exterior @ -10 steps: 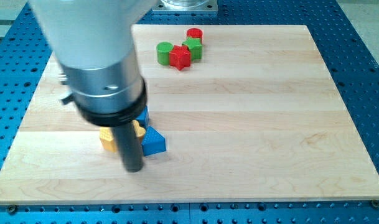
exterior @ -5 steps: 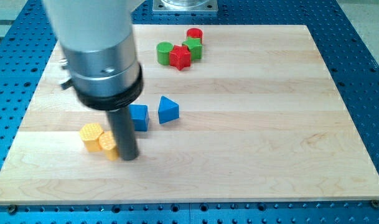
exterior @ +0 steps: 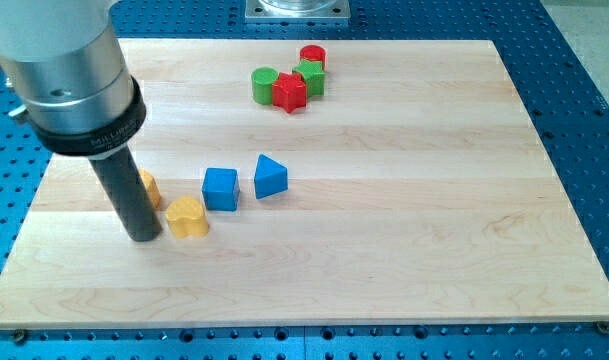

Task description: Slide the triangle diagonally to the heart

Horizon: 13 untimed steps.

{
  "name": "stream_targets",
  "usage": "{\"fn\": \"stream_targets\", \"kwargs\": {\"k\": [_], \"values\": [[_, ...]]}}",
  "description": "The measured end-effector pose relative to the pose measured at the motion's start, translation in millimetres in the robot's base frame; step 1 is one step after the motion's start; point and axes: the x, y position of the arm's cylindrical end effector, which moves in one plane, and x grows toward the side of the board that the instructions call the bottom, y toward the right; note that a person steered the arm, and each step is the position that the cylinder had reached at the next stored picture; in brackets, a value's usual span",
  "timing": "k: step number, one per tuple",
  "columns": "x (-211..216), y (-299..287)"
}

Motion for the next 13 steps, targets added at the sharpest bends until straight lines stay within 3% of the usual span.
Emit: {"fn": "stream_targets", "kwargs": {"k": [1, 2, 3, 4, 5, 6, 7, 8, 9, 10, 11, 12, 13], "values": [[-37, -32], [-41, -58], [-83, -58], [-83, -26], [-122, -10], [-131, 120], [-123, 159], [-103, 124], [-53, 122], [-42, 153], [-2, 101], [-2, 96], [-4, 158]]}}
